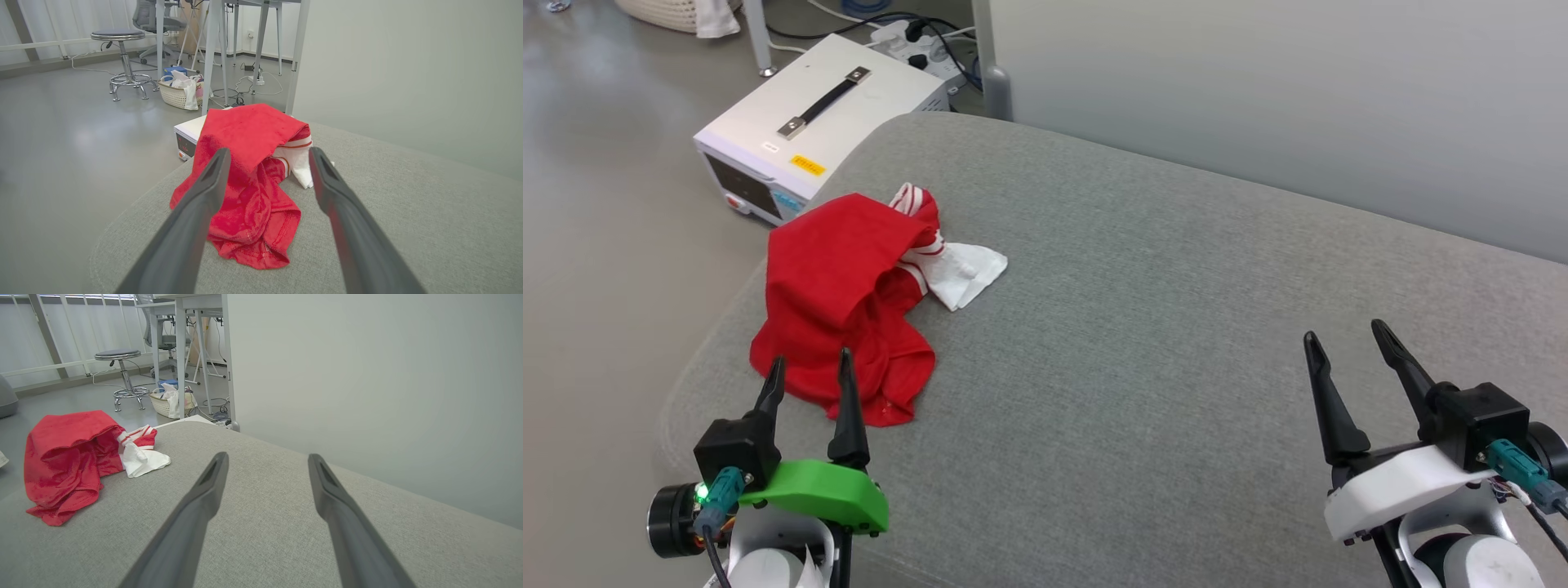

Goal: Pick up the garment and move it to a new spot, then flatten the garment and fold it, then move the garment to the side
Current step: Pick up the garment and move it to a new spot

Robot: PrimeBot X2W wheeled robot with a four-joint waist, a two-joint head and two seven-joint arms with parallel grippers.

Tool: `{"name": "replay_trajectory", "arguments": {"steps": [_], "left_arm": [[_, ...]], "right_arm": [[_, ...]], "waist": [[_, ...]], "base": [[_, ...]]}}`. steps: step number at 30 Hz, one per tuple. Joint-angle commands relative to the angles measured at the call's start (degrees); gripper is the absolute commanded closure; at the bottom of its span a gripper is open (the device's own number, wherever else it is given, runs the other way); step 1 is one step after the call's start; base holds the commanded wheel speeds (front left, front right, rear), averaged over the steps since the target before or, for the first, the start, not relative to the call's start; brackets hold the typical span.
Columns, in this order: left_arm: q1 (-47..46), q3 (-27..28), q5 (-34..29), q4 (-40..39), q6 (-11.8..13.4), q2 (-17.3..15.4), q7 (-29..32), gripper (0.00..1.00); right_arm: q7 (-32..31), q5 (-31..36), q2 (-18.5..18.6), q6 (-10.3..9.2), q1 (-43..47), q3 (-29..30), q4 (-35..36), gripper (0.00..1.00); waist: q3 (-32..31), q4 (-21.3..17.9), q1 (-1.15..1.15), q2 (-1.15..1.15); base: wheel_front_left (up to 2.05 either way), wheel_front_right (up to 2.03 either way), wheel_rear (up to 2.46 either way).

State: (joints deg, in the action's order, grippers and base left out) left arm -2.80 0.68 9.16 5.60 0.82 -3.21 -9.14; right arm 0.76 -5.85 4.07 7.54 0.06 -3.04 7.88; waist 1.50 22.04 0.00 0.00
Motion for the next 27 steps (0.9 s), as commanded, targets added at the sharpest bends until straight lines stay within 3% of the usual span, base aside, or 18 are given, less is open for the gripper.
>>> {"name": "replay_trajectory", "arguments": {"steps": [1, 27], "left_arm": [[-0.88, 0.22, 0.54, 0.41, 0.09, 0.21, -0.58, 0.00], [-2.44, -0.12, 3.20, 3.91, 0.52, 0.29, -3.69, 0.00]], "right_arm": [[0.08, -0.59, 0.27, -0.03, 0.05, -0.28, 0.50, 0.00], [-0.20, -2.74, 1.55, -0.05, -0.02, -1.78, 3.68, 0.00]], "waist": [[0.16, 3.44, 0.00, 0.00], [1.08, 10.83, 0.00, 0.00]], "base": [[0.00, 0.00, 0.00], [-0.03, -0.03, -0.03]]}}
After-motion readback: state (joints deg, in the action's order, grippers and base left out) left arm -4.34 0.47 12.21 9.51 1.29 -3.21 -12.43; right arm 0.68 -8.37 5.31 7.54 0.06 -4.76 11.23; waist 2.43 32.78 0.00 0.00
